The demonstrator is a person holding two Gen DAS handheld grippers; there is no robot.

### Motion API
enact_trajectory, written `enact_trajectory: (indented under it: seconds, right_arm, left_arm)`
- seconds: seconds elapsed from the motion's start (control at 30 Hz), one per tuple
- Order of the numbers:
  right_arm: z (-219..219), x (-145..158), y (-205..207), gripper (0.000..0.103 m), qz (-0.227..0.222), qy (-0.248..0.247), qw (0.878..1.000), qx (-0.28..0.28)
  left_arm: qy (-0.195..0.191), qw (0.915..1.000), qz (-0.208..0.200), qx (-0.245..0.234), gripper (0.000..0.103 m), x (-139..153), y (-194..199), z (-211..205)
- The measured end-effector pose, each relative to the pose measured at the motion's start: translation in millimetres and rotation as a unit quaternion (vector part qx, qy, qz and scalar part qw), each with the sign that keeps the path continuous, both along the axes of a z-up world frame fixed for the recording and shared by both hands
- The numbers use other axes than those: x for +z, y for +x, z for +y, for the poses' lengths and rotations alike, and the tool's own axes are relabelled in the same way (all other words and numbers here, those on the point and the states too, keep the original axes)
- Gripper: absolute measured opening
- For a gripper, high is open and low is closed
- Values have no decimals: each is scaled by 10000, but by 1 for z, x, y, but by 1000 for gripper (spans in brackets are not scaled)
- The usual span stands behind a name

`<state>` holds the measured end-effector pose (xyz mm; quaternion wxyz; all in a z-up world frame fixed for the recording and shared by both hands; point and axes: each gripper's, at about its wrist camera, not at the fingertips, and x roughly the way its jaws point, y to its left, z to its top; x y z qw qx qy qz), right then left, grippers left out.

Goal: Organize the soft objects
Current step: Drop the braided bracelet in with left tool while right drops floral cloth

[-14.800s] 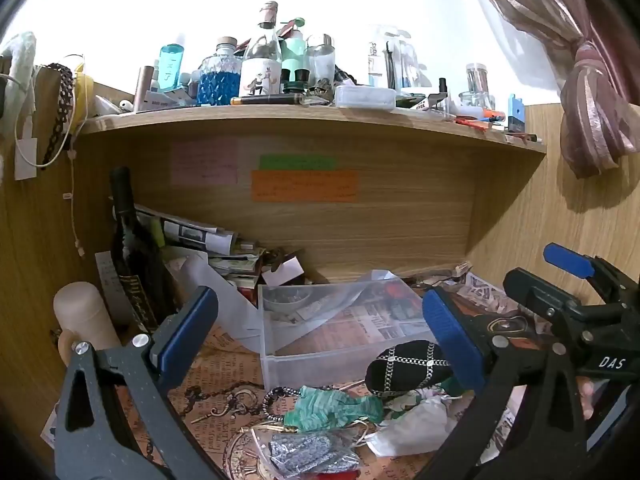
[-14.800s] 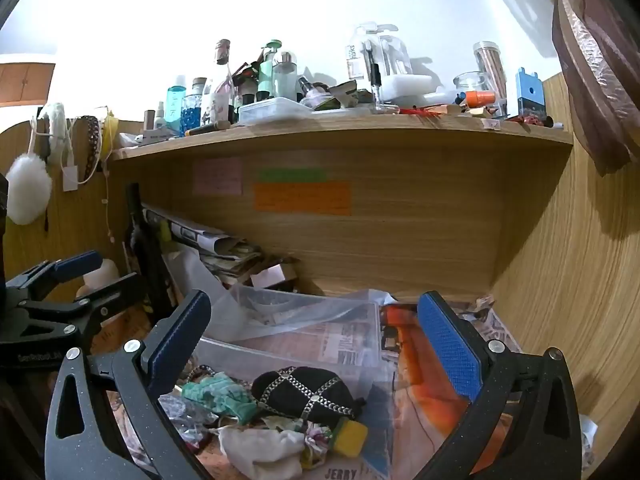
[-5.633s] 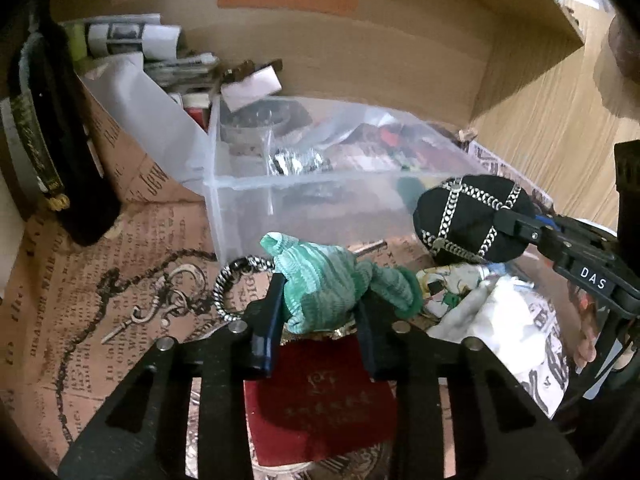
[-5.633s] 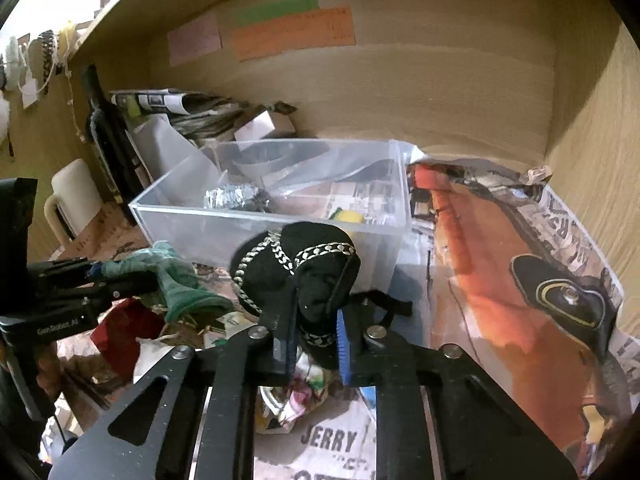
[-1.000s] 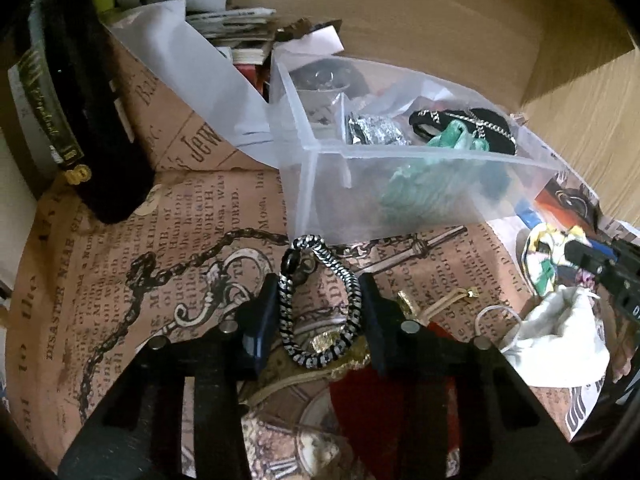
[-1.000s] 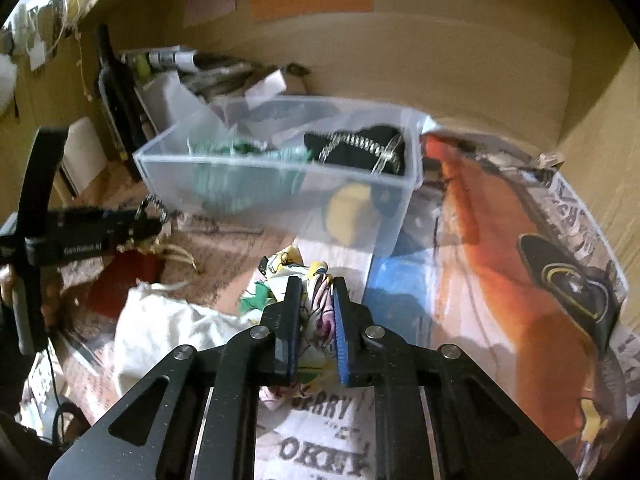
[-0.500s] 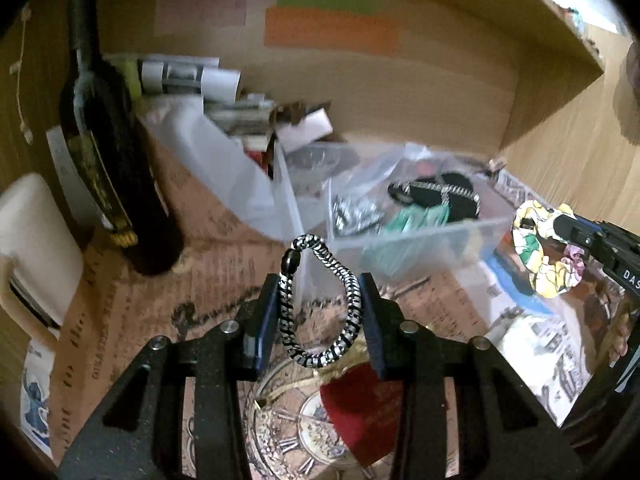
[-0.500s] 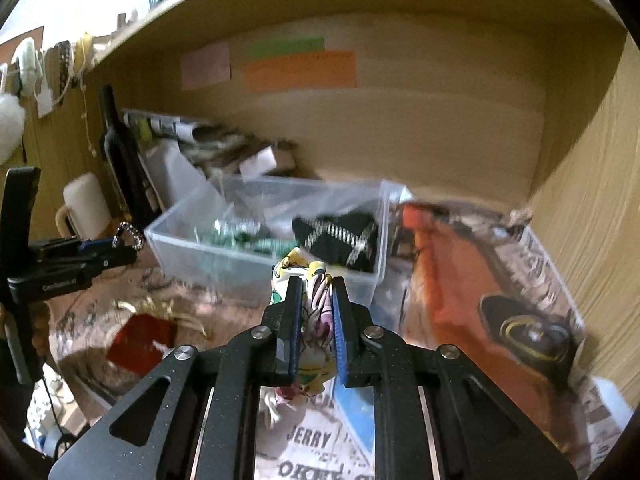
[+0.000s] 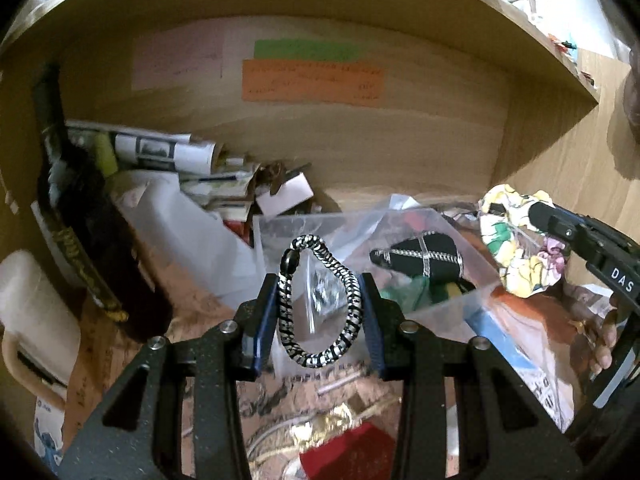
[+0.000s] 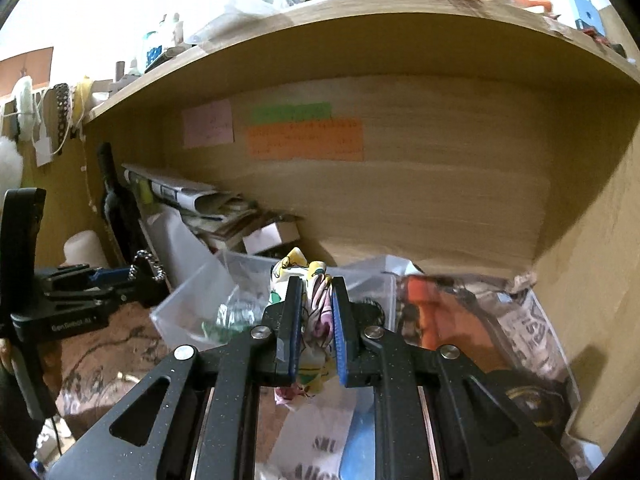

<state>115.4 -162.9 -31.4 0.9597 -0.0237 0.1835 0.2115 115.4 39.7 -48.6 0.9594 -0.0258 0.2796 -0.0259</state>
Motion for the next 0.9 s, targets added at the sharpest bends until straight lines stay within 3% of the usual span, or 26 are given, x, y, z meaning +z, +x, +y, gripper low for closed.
enact_trajectory:
  seconds: [0.27,0.63,0.9]
  right_arm:
    - [20,-6,31,12,149,-24,9998,105]
    - [37,-39,69,13,770,-382,9961,205]
    - [42,-57,83,15,1067,-645,9921,114]
  left_arm:
    - [-9,9996,251,-113,39,-8,42,-7]
    - [3,9955,842,-436,40,-39,86,-24]
    - [-29,9929,1083,-496,63,-53,98,-30]
